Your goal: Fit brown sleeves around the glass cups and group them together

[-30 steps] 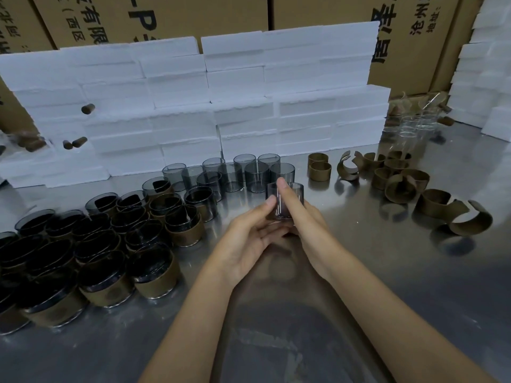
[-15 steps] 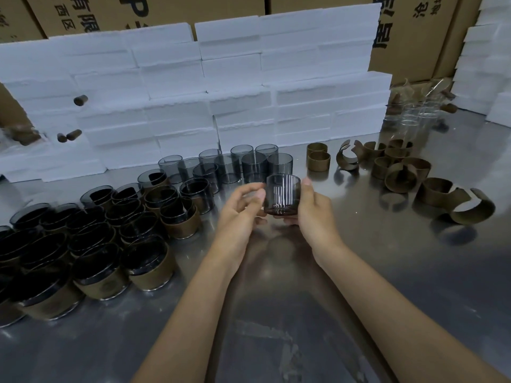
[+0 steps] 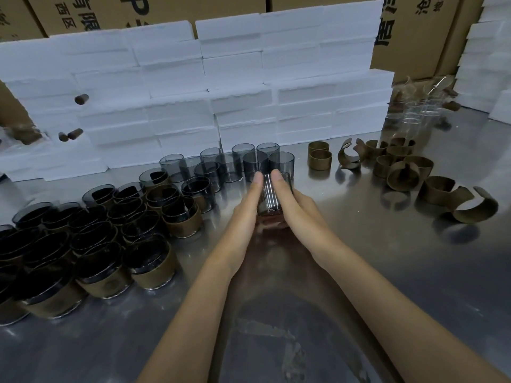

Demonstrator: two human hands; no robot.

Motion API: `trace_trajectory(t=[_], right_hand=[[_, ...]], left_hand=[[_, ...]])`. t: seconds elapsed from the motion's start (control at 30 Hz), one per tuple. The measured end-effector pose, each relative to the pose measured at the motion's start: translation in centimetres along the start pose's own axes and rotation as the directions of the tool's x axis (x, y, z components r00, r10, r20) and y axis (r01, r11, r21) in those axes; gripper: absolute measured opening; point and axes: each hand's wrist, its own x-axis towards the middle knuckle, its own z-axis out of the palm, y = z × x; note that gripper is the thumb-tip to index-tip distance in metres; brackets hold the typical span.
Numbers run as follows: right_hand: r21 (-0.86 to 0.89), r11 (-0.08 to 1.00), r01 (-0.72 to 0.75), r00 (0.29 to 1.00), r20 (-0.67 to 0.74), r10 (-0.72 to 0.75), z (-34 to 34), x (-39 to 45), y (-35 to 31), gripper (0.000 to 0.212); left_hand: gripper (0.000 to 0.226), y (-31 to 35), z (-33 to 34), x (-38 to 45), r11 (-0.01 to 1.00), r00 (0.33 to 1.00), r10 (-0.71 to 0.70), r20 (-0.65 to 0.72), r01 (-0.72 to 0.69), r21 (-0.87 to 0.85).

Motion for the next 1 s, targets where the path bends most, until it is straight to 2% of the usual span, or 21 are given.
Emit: trace_trajectory(t=[0.13,0.23,0.3,0.43,0.53,0.57,0.67,0.73,0.77,0.83,1.0], right_hand=[[-0.004,1.000,-0.004,0.996,-0.090,0.004,0.2,0.4,0.5,0.068],[-0.005,1.000,-0.003,0.987,-0.163,0.002,0.1,0.7,0.8,0.059],[-0.024,0.999,0.027,0.978,-0.206,-0.032,-0.1,0.8,1.0,0.053],[-0.077,0.993,0.093,0.965,-0.237,-0.109,-0.1,0.7,1.3,0.042],[-0.137,0.985,0.101,0.968,-0.214,-0.129,-0.5,0.7,0.9,0.029],[-0.136,0.988,0.070,0.979,-0.179,-0.094,-0.5,0.6,0.7,0.033],[-0.125,0.992,0.004,1.000,-0.018,-0.006,-0.2,0.1,0.5,0.065],[-0.116,0.993,0.013,0.999,0.049,-0.007,0.1,-0.2,0.5,0.069],[-0.119,0.993,0.019,0.998,0.058,-0.012,0.2,-0.3,0.5,0.073],[-0.150,0.988,0.043,0.999,0.028,-0.039,0.3,-0.4,0.5,0.079],[-0.165,0.985,0.055,0.986,-0.145,-0.079,0.1,-0.1,0.2,0.065]], left_hand=[[0.067,0.0,0.2,-0.2,0.998,0.997,0.058,-0.041,-0.058,0.004],[0.058,0.2,0.1,-0.1,0.991,0.974,0.128,-0.188,-0.119,0.059],[0.047,0.1,-0.2,0.1,0.991,0.950,0.136,-0.280,-0.135,0.023],[0.023,0.0,-0.6,0.5,0.986,0.955,0.112,-0.276,-0.142,-0.090],[0.030,0.0,-0.6,0.4,0.987,0.967,0.101,-0.232,-0.127,-0.097],[0.034,0.0,-0.7,0.4,0.989,0.974,0.104,-0.199,-0.122,-0.081],[0.054,0.1,-0.5,0.2,0.997,0.994,0.063,-0.086,-0.066,-0.035],[0.069,-0.2,-0.5,0.3,0.999,0.999,0.005,-0.046,-0.007,-0.046],[0.065,-0.2,-0.5,0.4,0.999,0.999,-0.001,-0.034,-0.001,-0.035],[0.059,-0.2,-0.5,0.6,1.000,0.999,0.002,-0.032,-0.002,0.009],[0.058,-0.2,0.0,0.8,0.993,0.997,0.046,-0.061,-0.039,0.110]])
